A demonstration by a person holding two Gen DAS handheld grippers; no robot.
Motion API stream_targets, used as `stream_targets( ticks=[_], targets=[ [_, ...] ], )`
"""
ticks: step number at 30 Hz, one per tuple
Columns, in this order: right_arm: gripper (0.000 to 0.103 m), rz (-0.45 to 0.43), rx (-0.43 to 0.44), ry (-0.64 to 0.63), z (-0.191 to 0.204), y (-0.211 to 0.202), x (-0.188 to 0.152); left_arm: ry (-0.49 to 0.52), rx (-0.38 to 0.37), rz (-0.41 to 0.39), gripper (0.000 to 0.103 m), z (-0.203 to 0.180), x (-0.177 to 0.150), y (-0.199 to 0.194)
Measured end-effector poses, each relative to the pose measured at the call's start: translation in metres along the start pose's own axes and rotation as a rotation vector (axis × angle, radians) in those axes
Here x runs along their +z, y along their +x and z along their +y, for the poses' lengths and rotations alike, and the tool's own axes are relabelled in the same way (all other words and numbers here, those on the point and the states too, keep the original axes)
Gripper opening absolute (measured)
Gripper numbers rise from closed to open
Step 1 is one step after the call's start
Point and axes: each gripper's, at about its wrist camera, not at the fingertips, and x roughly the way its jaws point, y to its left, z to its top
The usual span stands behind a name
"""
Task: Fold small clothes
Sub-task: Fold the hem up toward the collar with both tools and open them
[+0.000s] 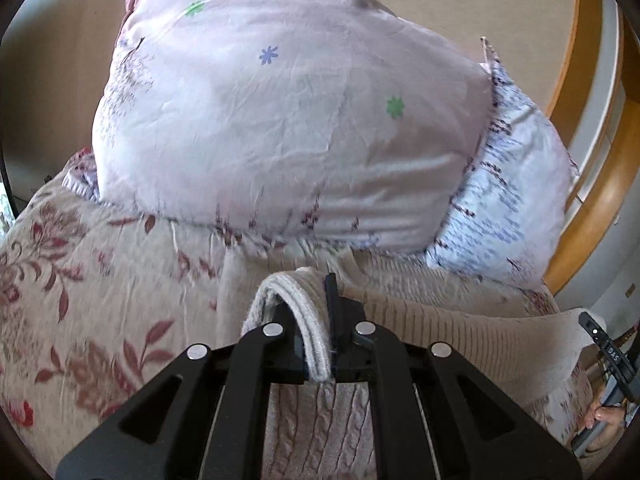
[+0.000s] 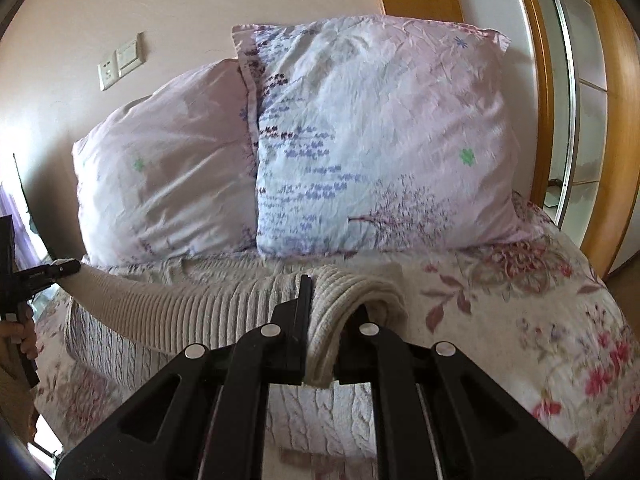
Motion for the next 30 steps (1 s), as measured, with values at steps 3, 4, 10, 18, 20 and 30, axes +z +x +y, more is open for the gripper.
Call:
stream_targets(
  ticks=[3, 4, 10, 18, 20, 30],
  targets=[
    [0.008, 0.006, 0.002, 0.032, -0.003, 0.021, 0.010, -0.014, 0.010, -0.003, 0.006, 0.000, 0.011, 0.016],
    [0.008, 0.015, 0.000, 0.039, -0.004, 0.027, 0.010, -0.026, 0.010, 0.005, 0.006, 0.002, 0.013, 0.023],
    [0.008, 0.138, -0.013, 0.132, -0.022, 0.082, 0.001, -0.057, 0.032, 0.074, 0.006, 0.013, 0.005, 0.065],
    [0.008, 0.231, -0.022, 0.216, -0.037, 0.121, -0.008, -0.100, 0.032, 0.157, 0.006, 0.020, -0.007, 0.111],
    [0.008, 0.244, -0.021, 0.230, -0.039, 0.128, -0.008, -0.104, 0.027, 0.163, 0.006, 0.019, -0.009, 0.117],
    [0.062, 0.227, 0.062, 0.367, -0.049, 0.142, 0.006, -0.180, -0.030, 0.157, 0.049, 0.023, -0.005, 0.126]
  ],
)
